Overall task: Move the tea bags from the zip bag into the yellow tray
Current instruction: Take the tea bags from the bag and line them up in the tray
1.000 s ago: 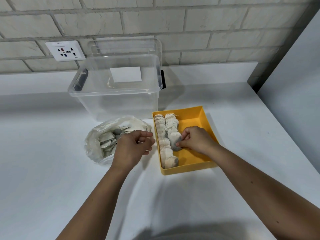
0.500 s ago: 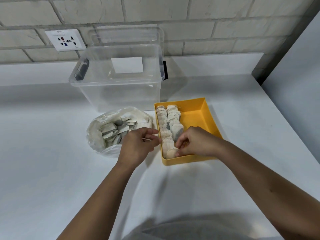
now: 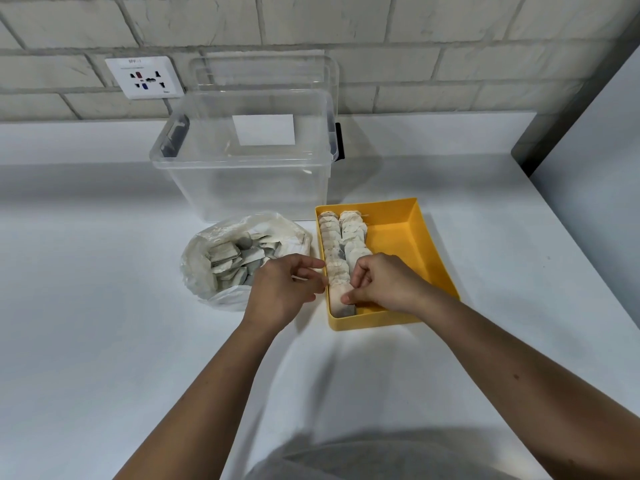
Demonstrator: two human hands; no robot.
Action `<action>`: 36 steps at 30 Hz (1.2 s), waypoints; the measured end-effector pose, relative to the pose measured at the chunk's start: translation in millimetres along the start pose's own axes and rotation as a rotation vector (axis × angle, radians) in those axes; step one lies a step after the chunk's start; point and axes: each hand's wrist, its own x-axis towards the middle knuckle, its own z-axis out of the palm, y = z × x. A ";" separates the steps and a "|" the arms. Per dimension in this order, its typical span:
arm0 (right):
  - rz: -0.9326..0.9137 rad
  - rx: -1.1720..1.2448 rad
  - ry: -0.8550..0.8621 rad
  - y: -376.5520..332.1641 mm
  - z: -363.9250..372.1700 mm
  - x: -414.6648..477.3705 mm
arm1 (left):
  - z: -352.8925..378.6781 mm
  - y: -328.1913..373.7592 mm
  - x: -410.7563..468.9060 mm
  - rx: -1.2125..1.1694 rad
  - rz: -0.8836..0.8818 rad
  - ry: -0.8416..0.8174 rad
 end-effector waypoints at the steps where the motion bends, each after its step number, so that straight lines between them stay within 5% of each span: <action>1: 0.005 -0.002 0.013 0.6 0.7 -0.1 | -0.5 0.0 -0.4 -0.004 0.000 0.000; 13: 0.000 0.057 0.145 -16.2 -8.1 -16.5 | -33.4 15.4 -19.7 -0.209 0.077 0.065; 22: -0.264 0.273 0.299 -79.1 -0.2 -5.1 | -111.9 4.2 -7.0 -0.056 0.116 0.250; 29: -0.376 -0.049 0.136 -112.3 39.9 31.4 | -111.9 -16.9 7.0 0.401 0.278 0.178; 36: -0.193 -0.401 0.094 -111.2 66.8 56.2 | -118.1 -40.1 6.9 0.379 0.262 0.145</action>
